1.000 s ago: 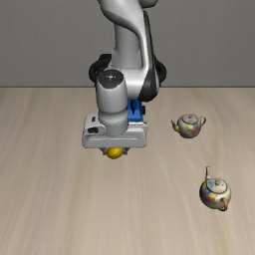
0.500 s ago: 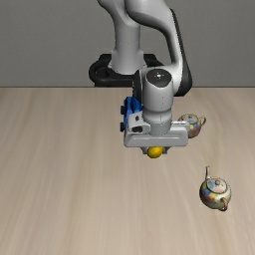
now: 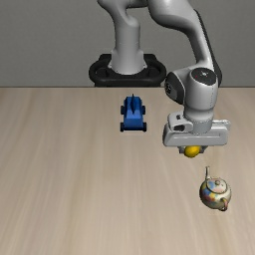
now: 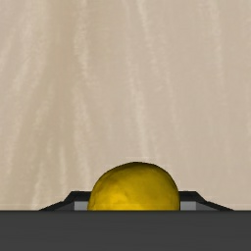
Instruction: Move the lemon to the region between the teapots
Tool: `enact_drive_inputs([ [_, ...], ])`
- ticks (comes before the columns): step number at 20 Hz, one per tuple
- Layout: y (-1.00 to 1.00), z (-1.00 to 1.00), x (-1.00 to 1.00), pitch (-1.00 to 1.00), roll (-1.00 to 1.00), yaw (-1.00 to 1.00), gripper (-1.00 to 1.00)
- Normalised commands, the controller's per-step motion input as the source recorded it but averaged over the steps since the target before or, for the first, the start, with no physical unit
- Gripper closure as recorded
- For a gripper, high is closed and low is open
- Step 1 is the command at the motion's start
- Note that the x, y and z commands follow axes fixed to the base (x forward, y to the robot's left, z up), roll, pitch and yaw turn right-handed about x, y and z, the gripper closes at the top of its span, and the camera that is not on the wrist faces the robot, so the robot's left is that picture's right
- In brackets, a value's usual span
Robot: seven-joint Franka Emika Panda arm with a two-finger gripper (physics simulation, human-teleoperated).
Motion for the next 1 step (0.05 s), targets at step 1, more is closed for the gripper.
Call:
enact_drive_inputs([
  [1,0.00,0.00,1.00,0.00,0.00,0.00,1.00],
])
